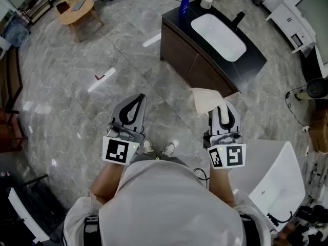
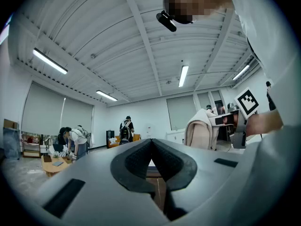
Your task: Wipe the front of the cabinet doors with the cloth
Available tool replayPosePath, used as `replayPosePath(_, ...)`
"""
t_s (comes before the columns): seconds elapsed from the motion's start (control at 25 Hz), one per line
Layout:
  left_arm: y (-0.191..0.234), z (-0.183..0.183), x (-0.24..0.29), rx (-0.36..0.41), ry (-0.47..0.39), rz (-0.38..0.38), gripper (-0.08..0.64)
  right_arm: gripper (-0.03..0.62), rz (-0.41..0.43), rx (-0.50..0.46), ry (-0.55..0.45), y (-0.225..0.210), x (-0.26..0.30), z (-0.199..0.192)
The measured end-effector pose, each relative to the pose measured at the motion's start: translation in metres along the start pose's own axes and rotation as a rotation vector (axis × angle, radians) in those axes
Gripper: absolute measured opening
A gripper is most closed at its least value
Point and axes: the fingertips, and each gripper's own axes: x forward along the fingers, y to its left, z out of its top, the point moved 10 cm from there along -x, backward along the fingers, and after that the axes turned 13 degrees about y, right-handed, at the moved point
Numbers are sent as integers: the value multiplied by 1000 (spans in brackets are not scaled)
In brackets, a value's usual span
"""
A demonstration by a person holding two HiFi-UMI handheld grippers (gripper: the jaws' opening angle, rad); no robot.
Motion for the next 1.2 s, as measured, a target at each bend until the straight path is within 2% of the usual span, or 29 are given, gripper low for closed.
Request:
replayPosePath(0.4,30,-9,-18,-3,-20,4,17,71,2,27,6,28,9,-6)
replayPosePath(0.72,67,-30,-30,-30,-18,-26,17,71,-44,-14,35,67,17,-7)
replayPosePath(0.96,79,-35,-24,-46,-24,-36,17,71,-97,-12,37,58,21,-9)
replayPosePath(1.2,95,-35,14,-35,-2,-34,18,71,-116,20,20,25,63,-14)
